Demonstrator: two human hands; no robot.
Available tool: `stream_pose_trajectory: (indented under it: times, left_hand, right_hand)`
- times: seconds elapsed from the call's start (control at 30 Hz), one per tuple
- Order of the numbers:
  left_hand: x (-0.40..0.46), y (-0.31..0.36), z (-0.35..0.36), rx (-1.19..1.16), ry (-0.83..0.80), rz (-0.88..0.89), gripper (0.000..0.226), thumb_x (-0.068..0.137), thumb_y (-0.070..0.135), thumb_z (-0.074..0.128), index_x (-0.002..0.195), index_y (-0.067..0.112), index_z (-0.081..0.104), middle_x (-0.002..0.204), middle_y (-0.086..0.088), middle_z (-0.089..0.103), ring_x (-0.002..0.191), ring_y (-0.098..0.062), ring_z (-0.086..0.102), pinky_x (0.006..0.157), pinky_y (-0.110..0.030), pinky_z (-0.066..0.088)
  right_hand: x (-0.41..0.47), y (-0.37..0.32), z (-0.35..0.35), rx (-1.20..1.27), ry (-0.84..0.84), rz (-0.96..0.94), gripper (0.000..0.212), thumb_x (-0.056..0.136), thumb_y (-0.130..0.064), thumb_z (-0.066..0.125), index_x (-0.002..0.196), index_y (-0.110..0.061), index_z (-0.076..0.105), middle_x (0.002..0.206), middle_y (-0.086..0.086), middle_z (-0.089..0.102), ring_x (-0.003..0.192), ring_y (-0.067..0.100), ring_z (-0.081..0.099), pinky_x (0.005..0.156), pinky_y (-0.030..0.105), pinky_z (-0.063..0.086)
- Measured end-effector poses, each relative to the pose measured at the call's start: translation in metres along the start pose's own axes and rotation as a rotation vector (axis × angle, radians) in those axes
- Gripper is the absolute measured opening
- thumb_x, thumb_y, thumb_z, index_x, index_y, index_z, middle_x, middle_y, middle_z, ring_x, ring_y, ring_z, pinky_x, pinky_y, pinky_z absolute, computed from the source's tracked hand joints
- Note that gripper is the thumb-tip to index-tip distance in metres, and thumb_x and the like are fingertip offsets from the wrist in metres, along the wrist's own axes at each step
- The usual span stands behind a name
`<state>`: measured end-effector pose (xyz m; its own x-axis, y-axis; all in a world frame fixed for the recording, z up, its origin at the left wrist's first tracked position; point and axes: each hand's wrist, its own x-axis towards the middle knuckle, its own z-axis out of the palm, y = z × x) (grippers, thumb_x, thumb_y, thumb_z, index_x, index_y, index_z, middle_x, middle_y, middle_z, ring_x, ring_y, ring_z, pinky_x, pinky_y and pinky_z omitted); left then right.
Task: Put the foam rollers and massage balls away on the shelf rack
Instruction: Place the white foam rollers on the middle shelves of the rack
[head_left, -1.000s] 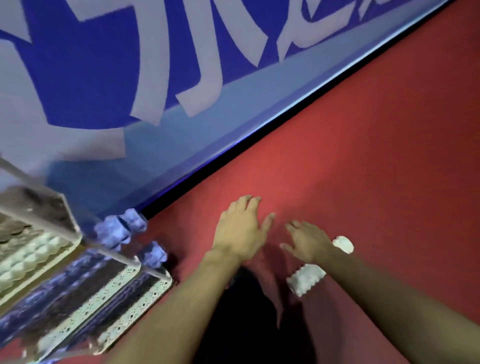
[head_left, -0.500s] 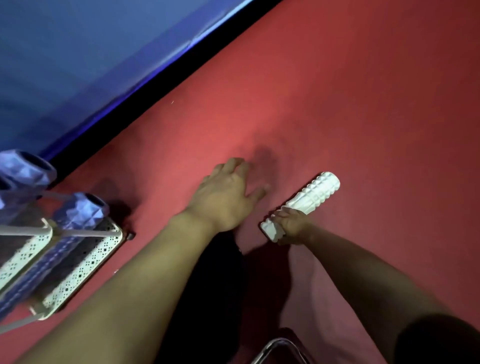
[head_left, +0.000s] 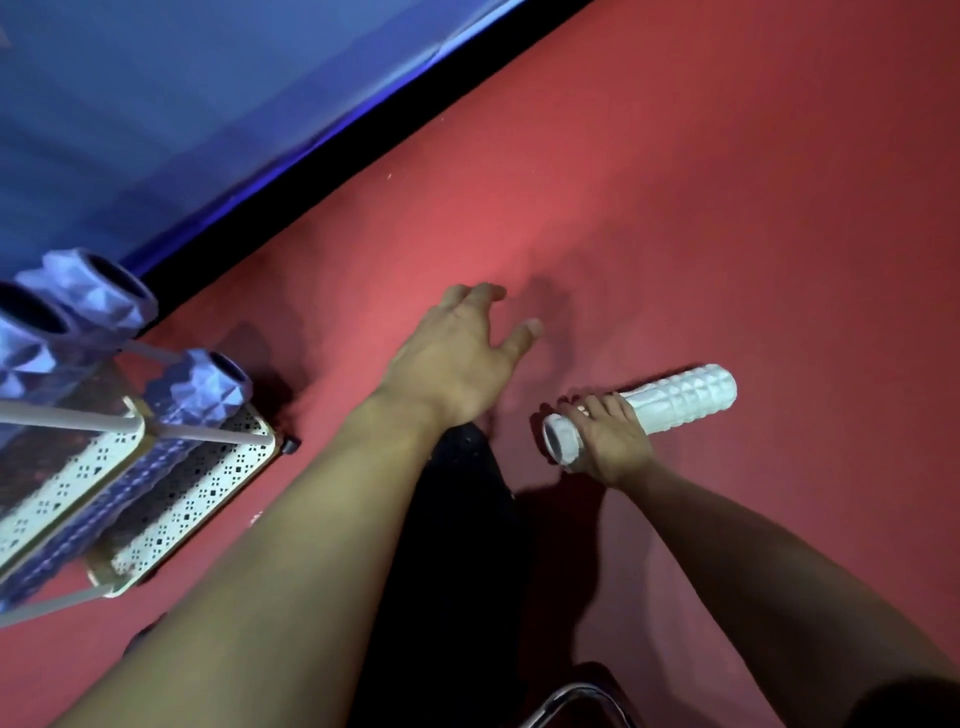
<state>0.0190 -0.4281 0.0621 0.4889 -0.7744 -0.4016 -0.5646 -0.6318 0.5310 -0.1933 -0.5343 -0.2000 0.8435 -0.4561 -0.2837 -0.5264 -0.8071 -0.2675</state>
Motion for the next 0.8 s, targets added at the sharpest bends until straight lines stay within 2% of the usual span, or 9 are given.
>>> stream_pose_trajectory:
  times: [0.07, 0.17, 0.27, 0.33, 0.4, 0.5, 0.63, 0.73, 0.8]
  left_hand:
    - [-0.005, -0.003, -0.005, -0.053, 0.059, -0.037, 0.063, 0.099, 0.059, 0.046, 0.151, 0.026, 0.038, 0.153, 0.001, 0.040, 0.139, -0.021, 0.042, 0.113, -0.038, 0.035]
    - [-0.020, -0.005, -0.014, -0.157, 0.152, -0.093, 0.061, 0.098, 0.058, 0.048, 0.150, 0.028, 0.040, 0.150, 0.003, 0.043, 0.139, -0.018, 0.044, 0.113, -0.041, 0.039]
    - [-0.043, -0.003, -0.035, -0.279, 0.242, -0.127, 0.060, 0.098, 0.057, 0.052, 0.149, 0.027, 0.042, 0.150, 0.003, 0.045, 0.136, -0.016, 0.047, 0.113, -0.043, 0.040]
    - [-0.064, -0.005, -0.058, -0.280, 0.292, -0.113, 0.060, 0.097, 0.054, 0.055, 0.148, 0.025, 0.044, 0.149, 0.000, 0.047, 0.134, -0.017, 0.050, 0.113, -0.042, 0.040]
    - [-0.091, -0.009, -0.085, -0.220, 0.334, -0.087, 0.062, 0.096, 0.052, 0.059, 0.148, 0.023, 0.044, 0.146, -0.002, 0.049, 0.132, -0.020, 0.051, 0.113, -0.042, 0.040]
    - [-0.141, -0.020, -0.132, -0.115, 0.380, -0.072, 0.068, 0.092, 0.052, 0.064, 0.149, 0.021, 0.042, 0.148, -0.004, 0.047, 0.135, -0.022, 0.048, 0.115, -0.038, 0.036]
    - [-0.209, -0.032, -0.186, 0.045, 0.491, -0.060, 0.079, 0.087, 0.059, 0.067, 0.150, 0.021, 0.040, 0.148, -0.002, 0.047, 0.135, -0.022, 0.048, 0.113, -0.036, 0.037]
    - [-0.265, -0.039, -0.226, 0.160, 0.605, -0.065, 0.084, 0.083, 0.061, 0.069, 0.150, 0.018, 0.041, 0.148, -0.004, 0.048, 0.135, -0.025, 0.047, 0.112, -0.038, 0.038]
    - [-0.302, -0.044, -0.250, 0.224, 0.681, -0.054, 0.090, 0.078, 0.069, 0.062, 0.150, 0.018, 0.043, 0.147, -0.004, 0.049, 0.133, -0.025, 0.049, 0.109, -0.038, 0.041]
  right_hand:
    - [0.000, -0.019, -0.030, 0.157, 0.107, 0.092, 0.089, 0.062, -0.054, 0.086, 0.139, -0.032, 0.047, 0.123, 0.003, 0.055, 0.113, 0.032, 0.052, 0.102, 0.044, 0.039]
    - [0.000, -0.057, -0.085, 0.579, 0.273, 0.290, 0.078, 0.070, -0.060, 0.082, 0.136, -0.032, 0.051, 0.123, -0.004, 0.055, 0.112, 0.021, 0.049, 0.098, 0.039, 0.044]
    - [-0.005, -0.103, -0.149, 1.067, 0.486, 0.301, 0.055, 0.073, -0.035, 0.088, 0.120, -0.031, 0.061, 0.114, -0.009, 0.066, 0.109, 0.013, 0.062, 0.095, 0.038, 0.052]
    - [-0.010, -0.137, -0.193, 1.191, 0.547, 0.298, 0.053, 0.075, -0.030, 0.089, 0.120, -0.030, 0.061, 0.114, -0.009, 0.070, 0.108, 0.010, 0.067, 0.095, 0.035, 0.054]
    - [-0.015, -0.172, -0.232, 1.259, 0.571, 0.287, 0.057, 0.075, -0.029, 0.090, 0.122, -0.025, 0.058, 0.114, -0.009, 0.070, 0.106, 0.006, 0.067, 0.094, 0.030, 0.053]
    - [-0.023, -0.229, -0.290, 1.311, 0.599, 0.290, 0.065, 0.071, -0.037, 0.091, 0.123, -0.021, 0.054, 0.113, -0.009, 0.067, 0.103, 0.009, 0.066, 0.095, 0.034, 0.053]
    - [-0.046, -0.304, -0.356, 1.460, 0.557, 0.212, 0.058, 0.076, -0.046, 0.085, 0.119, -0.022, 0.054, 0.110, -0.010, 0.066, 0.102, 0.008, 0.066, 0.091, 0.031, 0.052]
    - [-0.068, -0.364, -0.396, 1.617, 0.493, 0.136, 0.060, 0.071, -0.057, 0.082, 0.115, -0.023, 0.060, 0.108, -0.003, 0.072, 0.097, 0.012, 0.070, 0.092, 0.041, 0.056]
    - [-0.082, -0.406, -0.416, 1.758, 0.418, 0.084, 0.063, 0.067, -0.056, 0.082, 0.116, -0.019, 0.066, 0.107, 0.002, 0.077, 0.097, 0.020, 0.074, 0.092, 0.052, 0.058]
